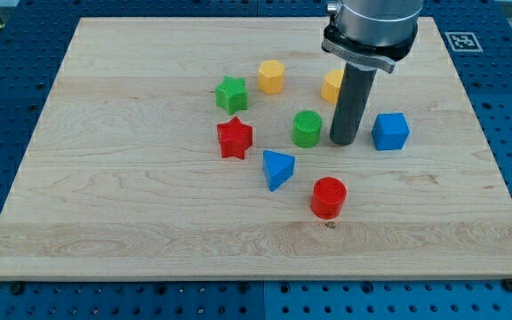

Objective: Slide blue cube towards center right

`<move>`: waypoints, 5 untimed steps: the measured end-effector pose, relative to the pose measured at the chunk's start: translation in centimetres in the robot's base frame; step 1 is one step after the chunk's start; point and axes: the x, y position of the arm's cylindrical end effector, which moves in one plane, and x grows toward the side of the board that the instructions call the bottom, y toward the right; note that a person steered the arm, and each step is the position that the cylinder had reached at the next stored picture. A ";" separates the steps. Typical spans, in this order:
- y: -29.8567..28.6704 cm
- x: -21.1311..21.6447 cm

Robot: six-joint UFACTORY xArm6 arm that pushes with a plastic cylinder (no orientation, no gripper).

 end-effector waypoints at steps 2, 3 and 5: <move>1.5 0.1; 4.4 1.1; 6.0 5.4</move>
